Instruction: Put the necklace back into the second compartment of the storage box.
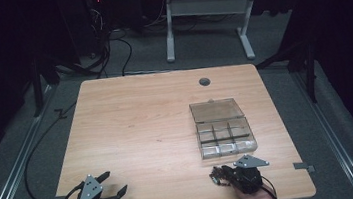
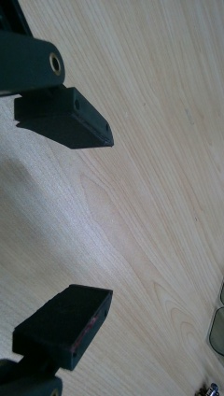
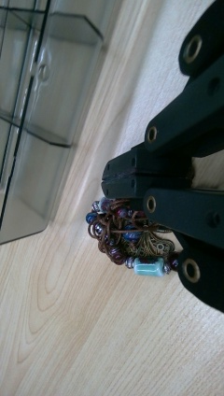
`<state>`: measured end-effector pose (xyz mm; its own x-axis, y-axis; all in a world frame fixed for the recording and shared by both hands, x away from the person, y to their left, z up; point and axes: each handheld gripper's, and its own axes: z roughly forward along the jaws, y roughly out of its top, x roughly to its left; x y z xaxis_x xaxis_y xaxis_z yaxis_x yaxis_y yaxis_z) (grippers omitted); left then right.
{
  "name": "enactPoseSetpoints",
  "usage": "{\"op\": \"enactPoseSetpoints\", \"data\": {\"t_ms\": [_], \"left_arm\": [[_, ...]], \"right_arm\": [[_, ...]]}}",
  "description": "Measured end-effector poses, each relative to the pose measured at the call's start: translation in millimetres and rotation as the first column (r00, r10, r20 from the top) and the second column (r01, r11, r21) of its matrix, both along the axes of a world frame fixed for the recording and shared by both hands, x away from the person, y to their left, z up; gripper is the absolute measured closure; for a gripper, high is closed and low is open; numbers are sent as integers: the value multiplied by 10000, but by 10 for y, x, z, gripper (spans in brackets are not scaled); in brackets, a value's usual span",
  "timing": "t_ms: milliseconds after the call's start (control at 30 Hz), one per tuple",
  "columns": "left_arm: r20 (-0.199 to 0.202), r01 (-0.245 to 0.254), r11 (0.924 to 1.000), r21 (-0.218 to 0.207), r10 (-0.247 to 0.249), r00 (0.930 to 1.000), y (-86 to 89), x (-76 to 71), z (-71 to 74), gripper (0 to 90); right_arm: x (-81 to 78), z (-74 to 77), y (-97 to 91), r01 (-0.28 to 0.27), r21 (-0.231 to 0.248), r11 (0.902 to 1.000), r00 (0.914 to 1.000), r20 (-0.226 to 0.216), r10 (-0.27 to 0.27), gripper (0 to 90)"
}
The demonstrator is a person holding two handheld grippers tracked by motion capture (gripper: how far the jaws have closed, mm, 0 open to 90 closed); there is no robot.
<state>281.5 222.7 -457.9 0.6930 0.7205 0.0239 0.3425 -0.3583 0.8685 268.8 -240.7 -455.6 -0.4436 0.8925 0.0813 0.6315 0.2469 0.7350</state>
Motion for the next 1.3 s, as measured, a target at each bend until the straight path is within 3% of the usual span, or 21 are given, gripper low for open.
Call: {"op": "enactPoseSetpoints", "data": {"t_ms": [167, 400, 600, 667, 700, 900, 1067, 1133, 1300], "left_arm": [[80, -24, 10000, -50, 24, 10000, 2, -15, 0, 225], [58, -38, 9999, -161, 39, 10000, 14, -14, 1, 224], [40, 31, 9997, -230, -30, 10000, 22, -18, 1, 224], [34, 53, 9997, -248, -53, 10000, 25, -18, 1, 223], [42, 66, 9996, -263, -65, 10000, 27, -18, 2, 223], [1, 126, 9995, -285, -126, 9999, 28, -15, 2, 222], [-6, 158, 9994, -309, -159, 9999, 33, -21, 3, 222], [-11, 192, 9992, -348, -193, 9998, 35, -16, 4, 220], [-46, 143, 9992, -375, -145, 9999, 38, -13, 5, 218]], "right_arm": [[-45, 77, -85, 219, 223, 9995, 9987, 452, -229, 900], [-50, 77, -237, 617, 87, 9981, 9975, 341, -620, 877], [-62, 127, -313, 688, -148, 9975, 9972, -296, -692, 811], [-50, 133, -330, 593, -181, 9981, 9954, -737, -604, 785], [-27, 134, -326, 454, -504, 9977, 9923, -1130, -509, 758], [12, 199, -336, 321, -860, 9958, 9849, -1667, -461, 724], [54, 272, -335, 43, -867, 9962, 9731, -2292, -241, 689], [85, 286, -327, -178, -1022, 9946, 9631, -2690, -104, 670], [94, 305, -290, -413, -1356, 9899, 9543, -2989, -12, 633]]}}
